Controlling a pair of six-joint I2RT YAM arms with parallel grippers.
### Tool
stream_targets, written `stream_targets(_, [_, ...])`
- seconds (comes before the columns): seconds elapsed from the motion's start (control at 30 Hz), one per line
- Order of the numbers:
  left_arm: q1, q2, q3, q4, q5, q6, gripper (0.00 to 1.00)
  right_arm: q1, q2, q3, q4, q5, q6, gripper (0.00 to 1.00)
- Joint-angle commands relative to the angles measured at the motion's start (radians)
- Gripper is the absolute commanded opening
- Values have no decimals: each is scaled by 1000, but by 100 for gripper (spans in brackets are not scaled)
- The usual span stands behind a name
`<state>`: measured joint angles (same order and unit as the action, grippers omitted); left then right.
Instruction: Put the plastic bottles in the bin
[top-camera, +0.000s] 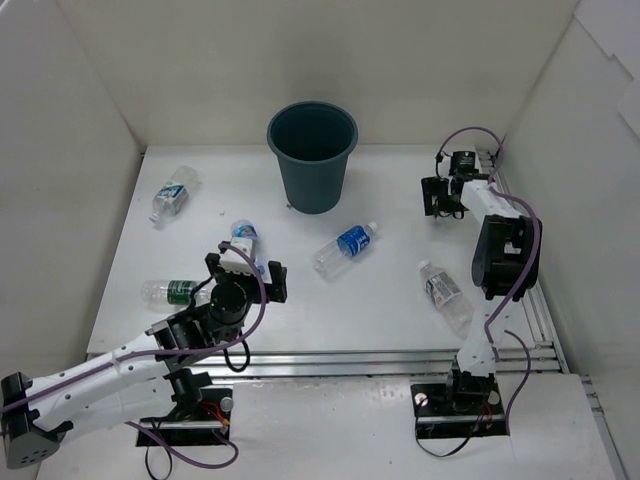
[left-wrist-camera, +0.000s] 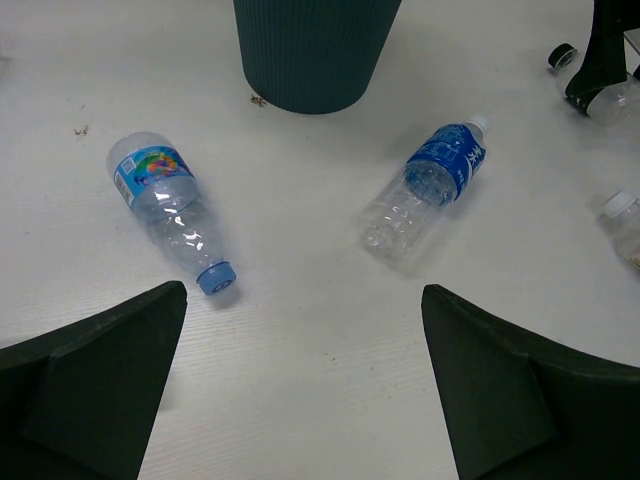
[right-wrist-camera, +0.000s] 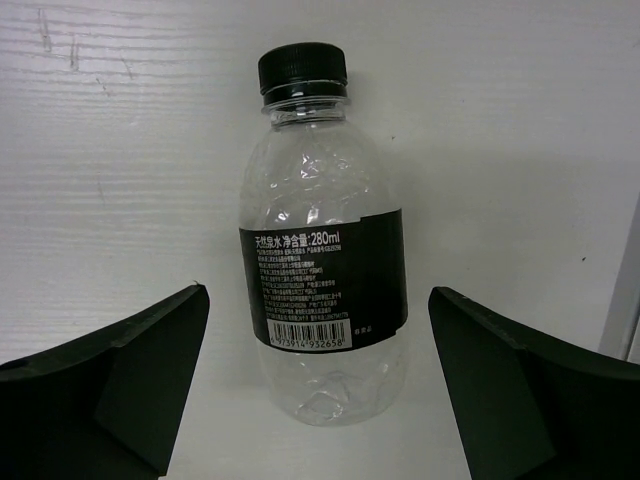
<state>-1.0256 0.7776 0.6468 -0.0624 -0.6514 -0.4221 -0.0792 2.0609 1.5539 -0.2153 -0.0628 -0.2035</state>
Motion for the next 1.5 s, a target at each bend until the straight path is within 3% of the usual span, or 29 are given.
stream_targets(0.0, [5, -6, 33, 55, -7, 0, 100, -5, 7, 58, -53, 38, 1, 87])
stream_targets(0.1, [5, -9, 33, 55, -7, 2, 100, -7, 25, 81, -75, 41, 1, 75])
stream_targets(0.23, [5, -17, 30, 55, -8, 2, 100, -5, 39, 106, -116, 44, 7, 71])
stream_targets(0.37, [5, -24, 27, 55, -14, 3, 100, -7, 12, 113, -121, 55, 22, 43])
stream_targets(0.5, [5, -28, 27, 55, -11, 0, 100, 13, -76, 149, -119, 50, 74, 32])
stream_targets(0.7, [5, -32, 25, 52, -14, -3, 100, 156, -234, 259, -118, 22, 139, 30])
stream_targets(0.87, [5, -43, 20, 52, -22, -6, 100, 318, -271, 438, -114, -26, 168, 31])
stream_targets(1.13, [5, -41, 19, 52, -31, -7, 100, 508, -136, 751, -111, -3, 182, 34])
stream_targets(1.47, [5, -37, 19, 55, -36, -3, 100, 585, 73, 864, -24, 92, 154, 37])
